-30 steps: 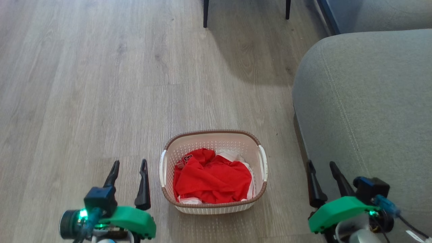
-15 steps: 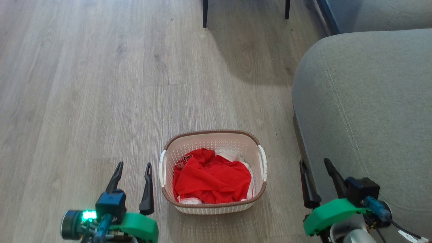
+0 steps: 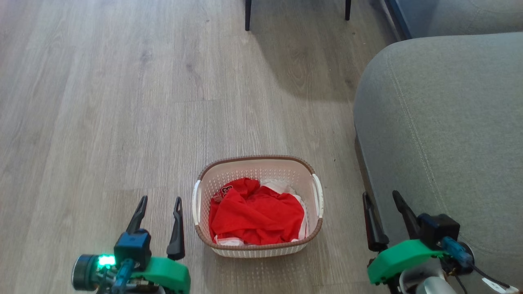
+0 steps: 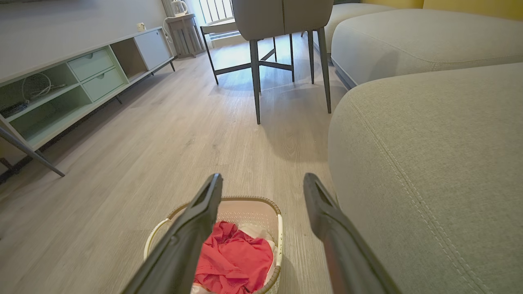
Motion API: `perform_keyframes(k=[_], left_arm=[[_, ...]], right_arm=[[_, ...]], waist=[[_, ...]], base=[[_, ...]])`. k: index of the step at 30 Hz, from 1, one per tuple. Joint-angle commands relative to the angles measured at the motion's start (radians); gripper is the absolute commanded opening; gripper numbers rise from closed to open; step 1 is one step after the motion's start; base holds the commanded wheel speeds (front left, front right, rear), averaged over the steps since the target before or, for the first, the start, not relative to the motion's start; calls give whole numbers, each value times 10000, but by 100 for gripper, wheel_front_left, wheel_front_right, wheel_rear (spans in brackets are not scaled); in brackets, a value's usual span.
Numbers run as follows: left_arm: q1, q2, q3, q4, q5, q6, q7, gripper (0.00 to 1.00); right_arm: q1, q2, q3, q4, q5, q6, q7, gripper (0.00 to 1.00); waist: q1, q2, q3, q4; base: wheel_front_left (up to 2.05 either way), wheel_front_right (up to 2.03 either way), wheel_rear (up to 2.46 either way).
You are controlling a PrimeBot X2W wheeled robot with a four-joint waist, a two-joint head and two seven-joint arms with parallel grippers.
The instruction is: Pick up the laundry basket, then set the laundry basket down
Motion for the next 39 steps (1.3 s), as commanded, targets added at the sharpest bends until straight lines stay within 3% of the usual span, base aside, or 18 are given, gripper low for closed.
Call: perform_keyframes(k=[1, 20, 39], left_arm=[[-364, -5, 314, -293, 28, -23, -97, 100], [-954, -47, 305, -68, -119, -216, -97, 100], [-4157, -66, 457, 2083, -1041, -473, -97, 100]], right_arm=[[-512, -102, 216, -328, -86, -15, -132, 100], [-1090, -102, 113, -132, -292, -15, -132, 100], [-4339, -102, -287, 1933, -972, -15, -132, 100]], waist=[[0, -1, 17, -1], [0, -1, 993, 58], [0, -1, 5099, 35]], base=[[0, 0, 0], [0, 0, 0], [0, 0, 0]])
